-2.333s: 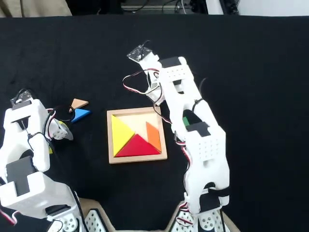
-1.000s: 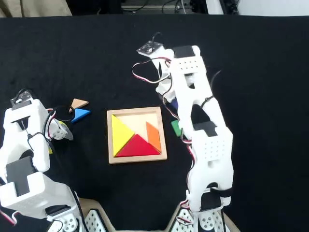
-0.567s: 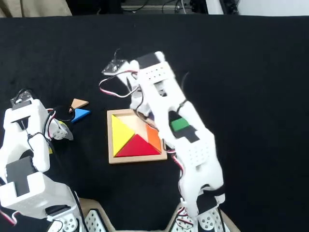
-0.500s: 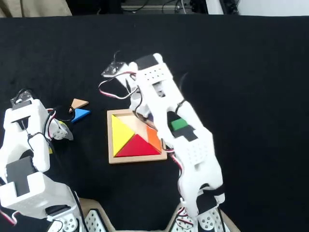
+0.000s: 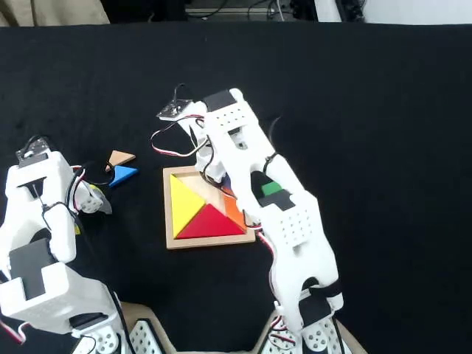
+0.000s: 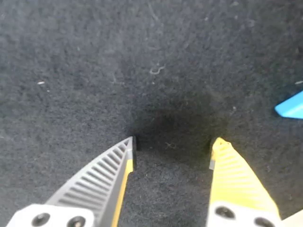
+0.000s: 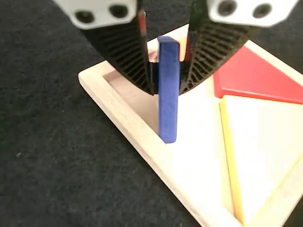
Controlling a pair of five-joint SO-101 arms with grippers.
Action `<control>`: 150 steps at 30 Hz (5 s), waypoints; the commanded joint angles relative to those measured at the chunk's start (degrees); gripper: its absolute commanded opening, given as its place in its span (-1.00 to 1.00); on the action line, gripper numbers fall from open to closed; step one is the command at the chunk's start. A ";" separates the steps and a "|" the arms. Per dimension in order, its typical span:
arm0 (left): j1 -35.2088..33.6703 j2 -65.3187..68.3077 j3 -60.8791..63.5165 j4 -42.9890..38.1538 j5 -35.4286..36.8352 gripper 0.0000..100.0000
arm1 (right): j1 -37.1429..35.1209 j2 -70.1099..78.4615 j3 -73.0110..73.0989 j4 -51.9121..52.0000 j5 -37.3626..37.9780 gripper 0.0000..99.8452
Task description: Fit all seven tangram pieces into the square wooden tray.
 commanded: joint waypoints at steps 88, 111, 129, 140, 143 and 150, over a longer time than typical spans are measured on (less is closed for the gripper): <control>2.07 0.18 0.31 -0.88 -0.26 -0.47 | -2.37 -7.43 8.40 -12.40 -1.23 -0.98; 2.07 0.18 0.31 -0.97 -0.26 -0.47 | -4.75 -15.69 13.32 -6.77 0.09 -0.98; 2.07 0.18 0.31 -0.97 -0.26 -0.47 | -8.35 -16.75 17.45 -12.48 0.00 -0.98; 2.07 0.18 0.31 -0.88 -0.26 -0.47 | -3.08 -11.47 16.40 -14.68 0.18 -0.98; 2.07 0.18 0.31 -0.88 -0.26 -0.47 | -1.32 -11.38 16.75 -14.77 0.44 -0.98; 2.07 0.18 0.31 -0.88 -0.26 -0.47 | 3.78 -11.65 16.84 -13.36 0.97 -0.98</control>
